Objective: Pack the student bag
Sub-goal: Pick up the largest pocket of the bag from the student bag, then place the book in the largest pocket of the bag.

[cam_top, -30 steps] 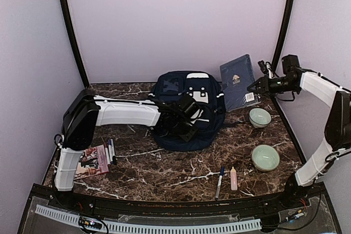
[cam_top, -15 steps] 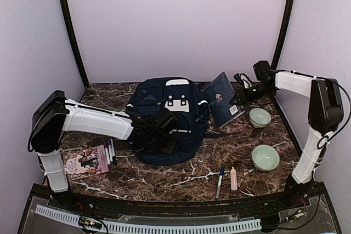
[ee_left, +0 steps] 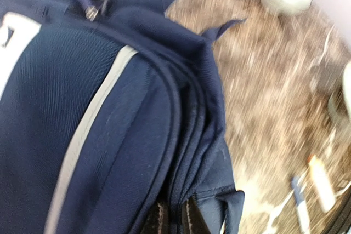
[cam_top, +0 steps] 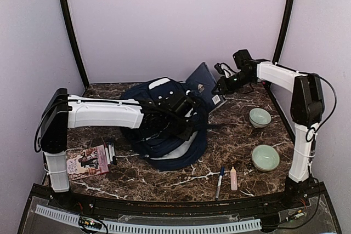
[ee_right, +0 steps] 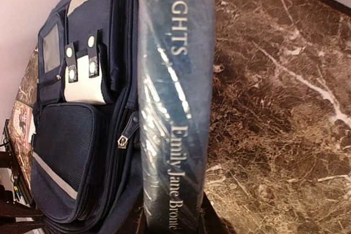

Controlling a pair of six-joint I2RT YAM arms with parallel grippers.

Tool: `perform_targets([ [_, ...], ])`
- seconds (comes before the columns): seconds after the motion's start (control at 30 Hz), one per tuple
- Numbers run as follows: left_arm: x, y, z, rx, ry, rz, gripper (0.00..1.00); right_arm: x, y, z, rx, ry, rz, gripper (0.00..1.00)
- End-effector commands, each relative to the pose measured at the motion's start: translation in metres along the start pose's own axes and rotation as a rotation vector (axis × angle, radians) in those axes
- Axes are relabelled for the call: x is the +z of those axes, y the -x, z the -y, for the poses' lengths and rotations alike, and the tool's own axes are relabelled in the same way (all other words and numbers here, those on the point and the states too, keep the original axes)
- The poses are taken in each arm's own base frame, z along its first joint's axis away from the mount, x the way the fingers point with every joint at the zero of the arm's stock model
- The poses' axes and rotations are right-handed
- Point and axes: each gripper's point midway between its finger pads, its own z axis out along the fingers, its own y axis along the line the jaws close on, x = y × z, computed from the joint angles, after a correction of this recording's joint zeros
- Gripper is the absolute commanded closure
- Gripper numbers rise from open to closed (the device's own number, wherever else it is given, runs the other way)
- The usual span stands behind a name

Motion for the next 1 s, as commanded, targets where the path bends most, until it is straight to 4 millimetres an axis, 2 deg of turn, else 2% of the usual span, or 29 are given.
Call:
perform_targets([
  [0.0,-0.017,0.077,-0.011,0.014,-0.028,0.158,1.0,-0.095,0.068,-0.035,-0.104,0.048,0.249,1.0],
  [0.07,-0.02,0.089,-0.017,0.011,-0.037,0.175,1.0,-0.119,0.067,-0.033,-0.1,0.044,0.274,1.0],
  [0.17,-0.026,0.103,-0.029,0.007,-0.038,0.186,1.0,-0.147,0.054,-0.032,-0.073,0.054,0.282,1.0],
  [0.3,-0.041,0.122,-0.04,0.019,-0.028,0.208,1.0,-0.169,0.027,-0.043,-0.077,0.114,0.251,1.0],
  [0.4,-0.053,0.136,-0.048,0.025,-0.009,0.238,1.0,-0.17,-0.005,-0.062,-0.073,0.211,0.2,1.0],
  [0.43,-0.057,0.14,-0.051,0.03,0.0,0.246,1.0,-0.16,-0.021,-0.063,-0.035,0.252,0.162,1.0],
  [0.5,-0.063,0.146,-0.059,0.03,0.022,0.259,1.0,-0.16,-0.04,-0.075,-0.011,0.32,0.138,1.0],
  [0.7,-0.078,0.157,-0.073,-0.003,0.065,0.304,1.0,-0.141,-0.095,-0.087,0.07,0.429,-0.008,1.0],
  [0.83,-0.082,0.16,-0.074,-0.016,0.07,0.321,1.0,-0.132,-0.122,-0.103,0.104,0.498,-0.101,1.0],
  [0.97,-0.082,0.162,-0.073,-0.029,0.06,0.338,1.0,-0.12,-0.141,-0.124,0.095,0.552,-0.159,1.0],
])
